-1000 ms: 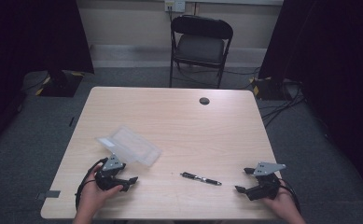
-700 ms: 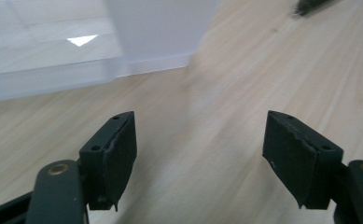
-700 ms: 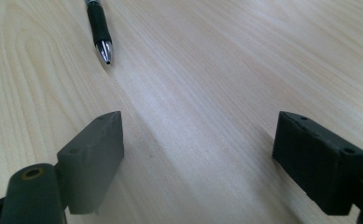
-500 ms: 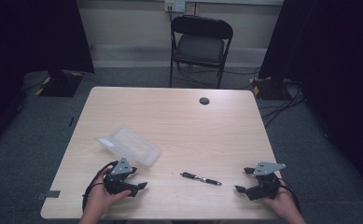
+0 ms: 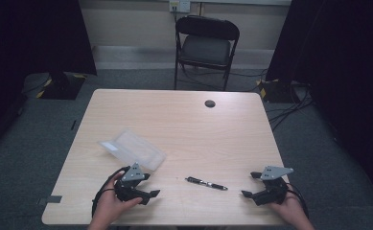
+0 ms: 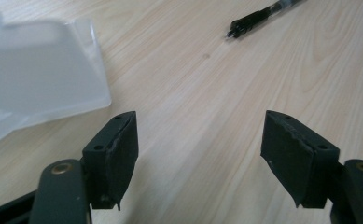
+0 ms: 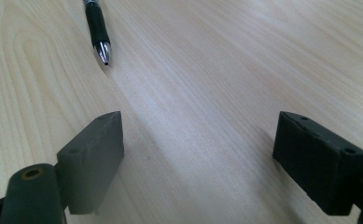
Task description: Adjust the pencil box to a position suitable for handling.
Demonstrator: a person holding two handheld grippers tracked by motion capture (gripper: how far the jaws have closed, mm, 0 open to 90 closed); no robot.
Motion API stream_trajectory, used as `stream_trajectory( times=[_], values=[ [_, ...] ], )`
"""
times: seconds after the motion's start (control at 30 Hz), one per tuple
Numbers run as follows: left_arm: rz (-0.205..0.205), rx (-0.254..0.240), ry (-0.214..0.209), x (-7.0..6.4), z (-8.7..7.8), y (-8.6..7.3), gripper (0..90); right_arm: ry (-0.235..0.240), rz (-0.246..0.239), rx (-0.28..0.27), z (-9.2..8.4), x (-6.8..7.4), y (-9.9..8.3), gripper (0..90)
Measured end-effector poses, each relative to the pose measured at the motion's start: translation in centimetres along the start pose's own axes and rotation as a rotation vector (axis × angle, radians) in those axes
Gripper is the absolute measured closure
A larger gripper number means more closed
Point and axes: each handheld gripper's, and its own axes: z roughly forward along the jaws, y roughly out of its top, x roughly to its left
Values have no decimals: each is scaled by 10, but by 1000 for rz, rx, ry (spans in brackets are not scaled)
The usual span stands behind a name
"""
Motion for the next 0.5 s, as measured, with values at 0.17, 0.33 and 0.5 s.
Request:
stream_trajectory(
  times=[0.17,0.33,0.5],
  values=[
    [5,-10,-21,-7,3,7,278,0,0,0,0,0,0,155],
    [10,-2,-22,-13,6,11,279,1,0,-1,0,0,0,155],
    [4,-2,-16,-14,10,19,280,-2,0,2,0,0,0,155]
  ],
)
